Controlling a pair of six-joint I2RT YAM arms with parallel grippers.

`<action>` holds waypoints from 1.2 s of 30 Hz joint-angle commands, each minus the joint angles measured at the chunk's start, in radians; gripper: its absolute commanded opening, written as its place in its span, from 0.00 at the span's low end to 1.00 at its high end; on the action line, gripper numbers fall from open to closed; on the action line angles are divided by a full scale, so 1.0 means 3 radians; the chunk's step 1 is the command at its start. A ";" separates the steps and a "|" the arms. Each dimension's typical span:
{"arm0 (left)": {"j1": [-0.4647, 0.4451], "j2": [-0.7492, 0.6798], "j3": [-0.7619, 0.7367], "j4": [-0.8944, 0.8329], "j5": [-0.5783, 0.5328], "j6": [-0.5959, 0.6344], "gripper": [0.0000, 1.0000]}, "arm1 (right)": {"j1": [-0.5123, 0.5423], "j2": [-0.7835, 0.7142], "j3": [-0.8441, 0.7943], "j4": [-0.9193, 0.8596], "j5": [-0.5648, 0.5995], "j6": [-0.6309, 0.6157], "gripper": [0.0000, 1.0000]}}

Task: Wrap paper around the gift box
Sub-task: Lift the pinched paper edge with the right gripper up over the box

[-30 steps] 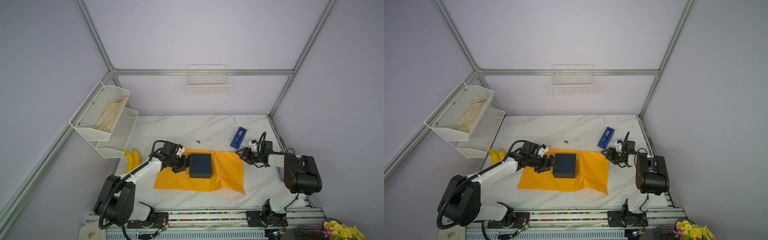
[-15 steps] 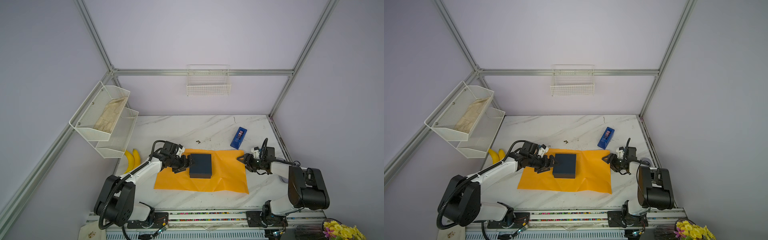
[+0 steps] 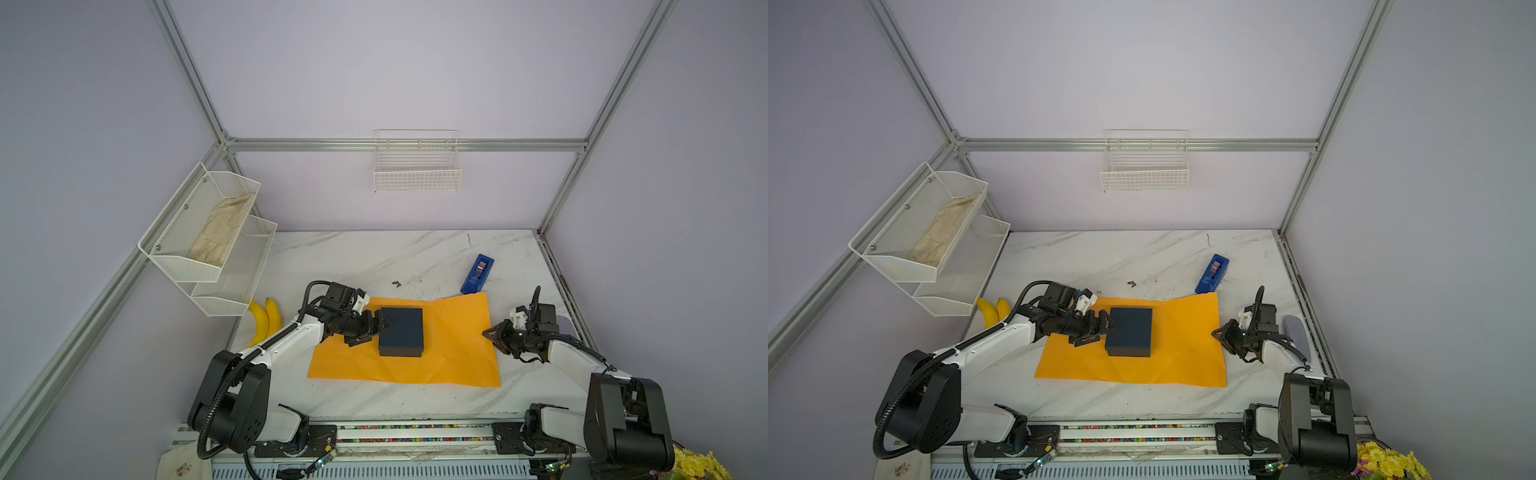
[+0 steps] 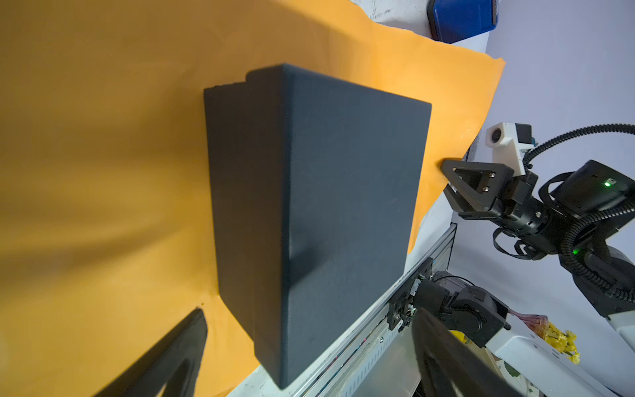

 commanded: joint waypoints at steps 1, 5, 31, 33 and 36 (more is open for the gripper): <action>0.0027 -0.0082 0.0339 -0.0054 -0.0013 0.0038 0.92 | -0.0003 -0.0051 0.0104 -0.0216 0.0110 0.0023 0.19; 0.0027 -0.0130 0.0399 -0.0142 -0.0065 0.0063 0.92 | -0.0003 -0.0012 0.0234 -0.0299 0.0084 -0.0061 0.10; 0.0026 -0.0174 0.0884 -0.0425 -0.0103 0.0102 0.91 | 0.1153 -0.0111 0.1148 -0.0419 0.0715 0.0735 0.04; 0.0024 -0.0135 0.0973 -0.0422 -0.0058 0.0060 0.90 | 0.1420 -0.0031 0.1228 -0.0330 0.0848 0.0891 0.03; -0.0030 -0.0103 0.1115 -0.0396 -0.0023 0.0007 0.89 | 0.1783 0.0109 0.1400 -0.0274 0.1030 0.1015 0.03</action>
